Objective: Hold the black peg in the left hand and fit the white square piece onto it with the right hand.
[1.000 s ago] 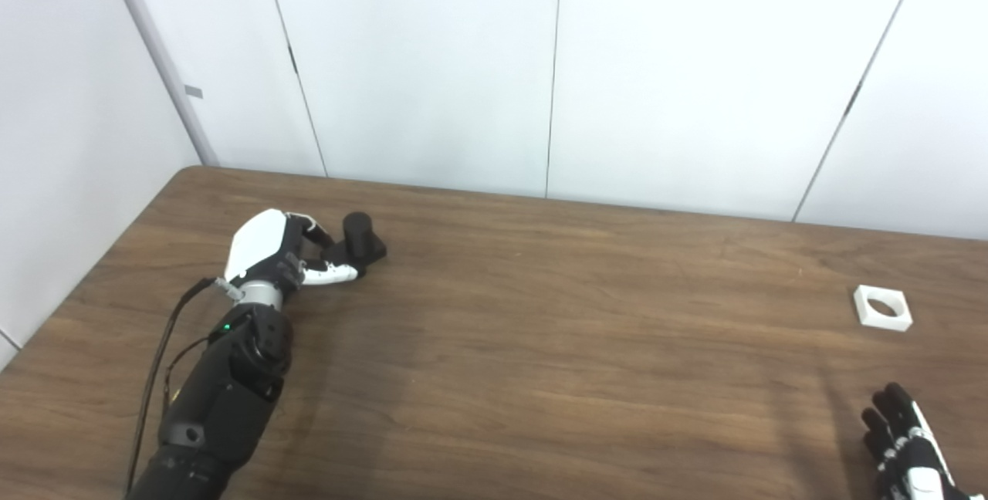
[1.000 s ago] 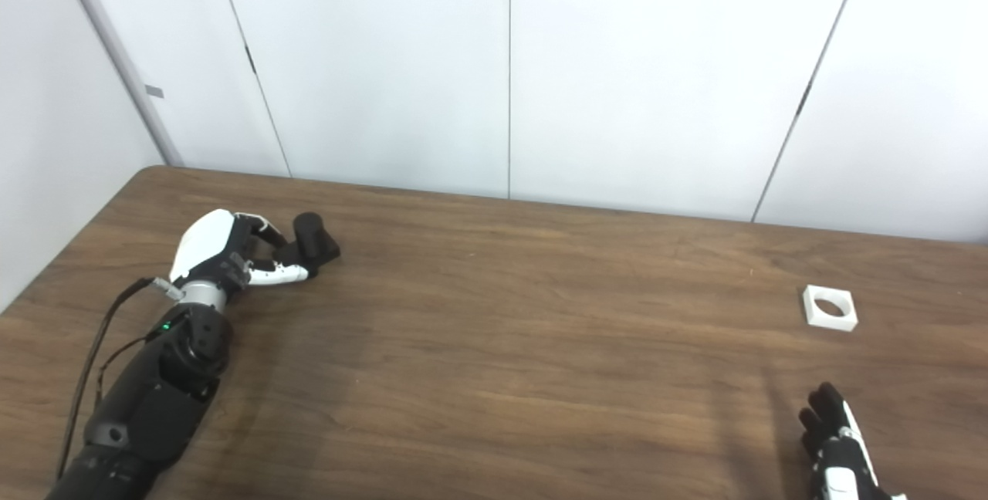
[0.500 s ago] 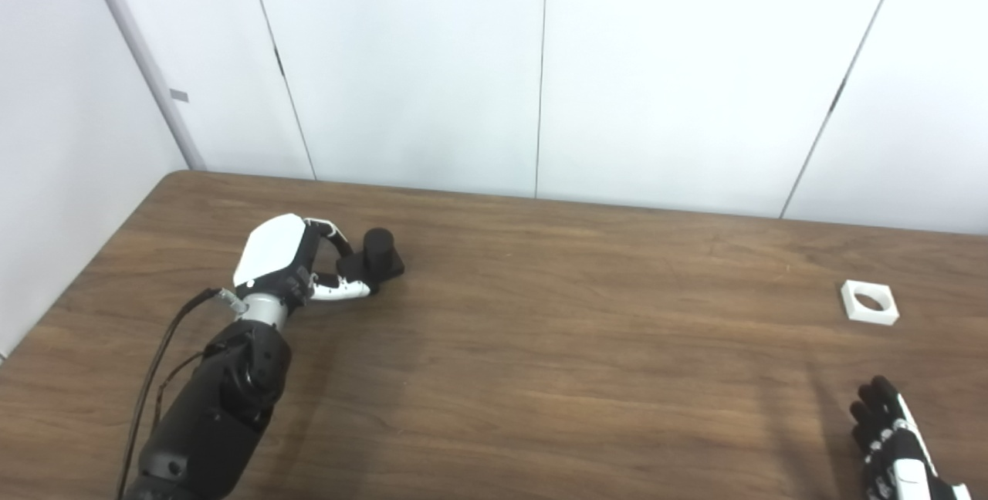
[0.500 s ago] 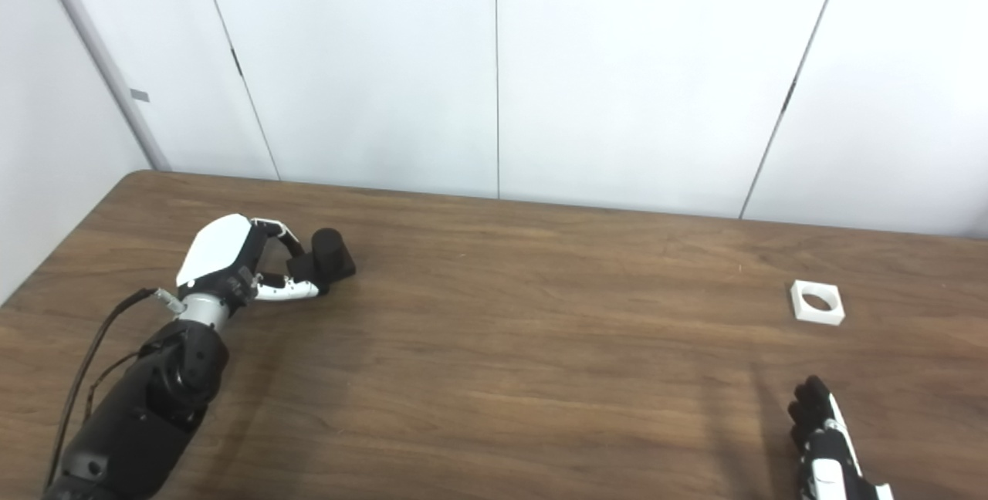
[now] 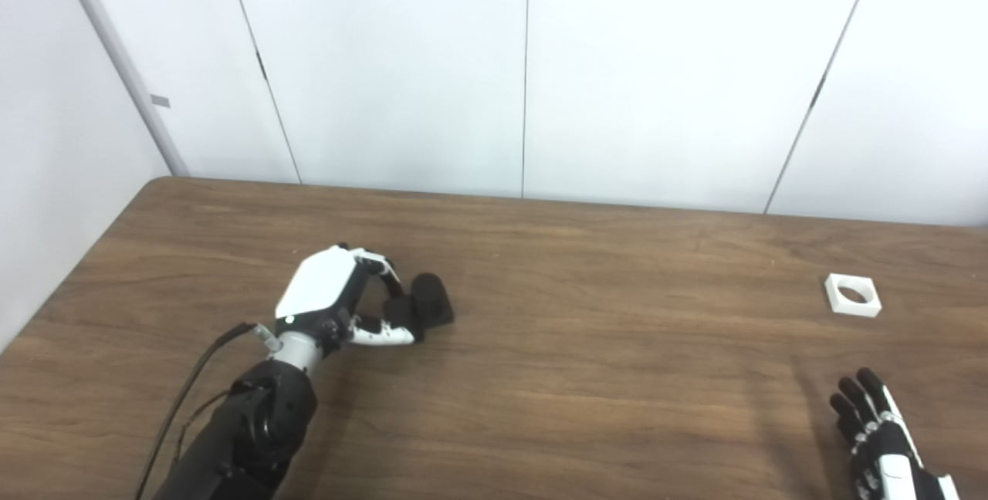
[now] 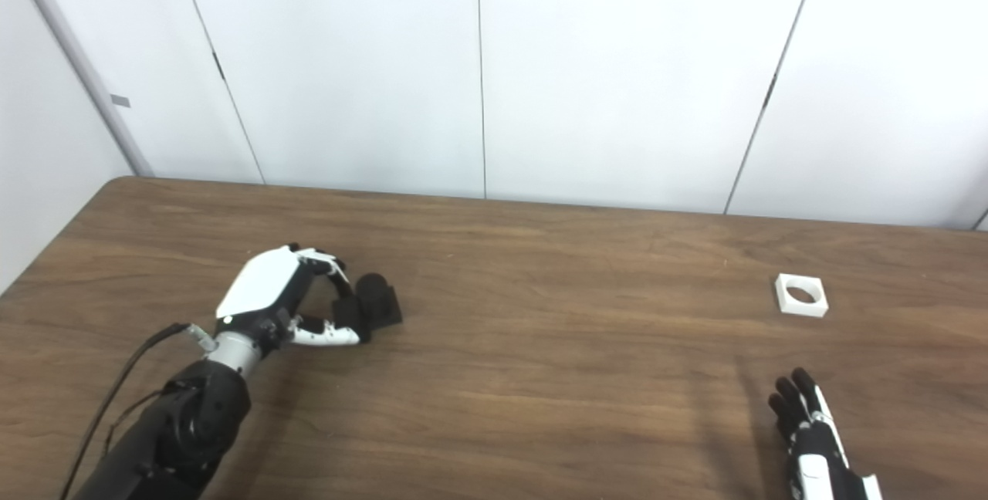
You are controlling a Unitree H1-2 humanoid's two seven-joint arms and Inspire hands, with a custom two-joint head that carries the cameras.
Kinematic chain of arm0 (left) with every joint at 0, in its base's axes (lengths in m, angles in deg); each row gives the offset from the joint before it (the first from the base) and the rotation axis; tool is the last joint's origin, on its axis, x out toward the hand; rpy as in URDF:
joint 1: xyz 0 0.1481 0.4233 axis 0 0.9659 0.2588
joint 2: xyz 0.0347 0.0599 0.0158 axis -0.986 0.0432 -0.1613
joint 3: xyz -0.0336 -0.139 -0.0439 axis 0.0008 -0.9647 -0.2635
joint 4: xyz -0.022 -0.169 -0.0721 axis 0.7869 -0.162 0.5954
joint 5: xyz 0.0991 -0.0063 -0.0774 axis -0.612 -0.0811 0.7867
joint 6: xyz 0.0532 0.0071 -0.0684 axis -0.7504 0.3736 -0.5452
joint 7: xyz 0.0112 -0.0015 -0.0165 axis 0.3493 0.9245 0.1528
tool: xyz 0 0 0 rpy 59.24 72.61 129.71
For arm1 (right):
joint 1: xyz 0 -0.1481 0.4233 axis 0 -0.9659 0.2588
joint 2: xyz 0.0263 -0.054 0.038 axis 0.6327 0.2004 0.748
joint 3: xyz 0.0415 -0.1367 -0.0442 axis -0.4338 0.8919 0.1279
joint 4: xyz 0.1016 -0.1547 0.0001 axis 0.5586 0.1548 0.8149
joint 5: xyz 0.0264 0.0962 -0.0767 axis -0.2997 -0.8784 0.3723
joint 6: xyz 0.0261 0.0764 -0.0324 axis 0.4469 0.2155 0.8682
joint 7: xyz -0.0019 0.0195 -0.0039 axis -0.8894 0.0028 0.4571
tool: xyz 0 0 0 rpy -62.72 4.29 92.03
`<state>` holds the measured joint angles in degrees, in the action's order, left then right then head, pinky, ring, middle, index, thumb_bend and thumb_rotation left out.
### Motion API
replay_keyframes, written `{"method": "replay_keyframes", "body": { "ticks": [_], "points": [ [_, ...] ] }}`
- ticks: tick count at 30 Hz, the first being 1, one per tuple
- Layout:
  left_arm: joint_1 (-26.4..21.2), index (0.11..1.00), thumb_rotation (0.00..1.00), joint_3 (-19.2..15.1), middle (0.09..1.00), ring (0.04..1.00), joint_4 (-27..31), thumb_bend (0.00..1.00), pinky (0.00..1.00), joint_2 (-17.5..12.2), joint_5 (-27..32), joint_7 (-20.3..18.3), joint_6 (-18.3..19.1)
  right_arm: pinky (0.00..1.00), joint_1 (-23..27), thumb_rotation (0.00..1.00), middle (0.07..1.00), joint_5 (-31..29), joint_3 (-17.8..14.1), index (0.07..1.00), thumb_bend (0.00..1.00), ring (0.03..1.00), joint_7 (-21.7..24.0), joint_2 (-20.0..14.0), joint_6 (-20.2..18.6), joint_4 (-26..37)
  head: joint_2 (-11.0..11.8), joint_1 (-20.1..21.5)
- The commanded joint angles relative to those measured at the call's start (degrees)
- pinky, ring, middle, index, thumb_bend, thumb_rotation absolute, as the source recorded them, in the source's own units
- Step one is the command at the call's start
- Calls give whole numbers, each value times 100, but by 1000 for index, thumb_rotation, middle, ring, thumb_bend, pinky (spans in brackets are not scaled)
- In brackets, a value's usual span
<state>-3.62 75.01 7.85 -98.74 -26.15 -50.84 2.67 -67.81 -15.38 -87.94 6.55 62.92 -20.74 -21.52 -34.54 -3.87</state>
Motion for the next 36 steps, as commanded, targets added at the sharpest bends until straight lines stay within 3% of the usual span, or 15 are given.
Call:
{"method": "replay_keyframes", "body": {
  "ticks": [1, 21, 32, 36],
  "points": [
    [-81, 485, 49, 37, 786, 890, 308, 521, 1000, -21, -73, -69, -115, 975, 98, 938, 931, 16, -8, 944, 489, 930, -20, 187, 51, -105, -15, 13],
    [468, 485, 52, 753, 811, 922, 1355, 521, 1000, 350, -551, -912, -322, 962, 86, 922, 926, 107, 38, 937, 515, 924, -17, 128, -38, -47, -362, 392],
    [522, 485, 56, 1061, 805, 911, 1350, 521, 1000, 655, -769, -1178, -401, 924, 91, 901, 911, 441, 110, 921, 526, 906, -91, 113, -165, 176, -596, 633],
    [532, 486, 55, 1148, 807, 906, 1363, 520, 1000, 740, -734, -1377, -383, 935, 110, 837, 907, 394, 91, 907, 546, 913, -96, 135, -254, 261, -663, 686]
  ]
}}
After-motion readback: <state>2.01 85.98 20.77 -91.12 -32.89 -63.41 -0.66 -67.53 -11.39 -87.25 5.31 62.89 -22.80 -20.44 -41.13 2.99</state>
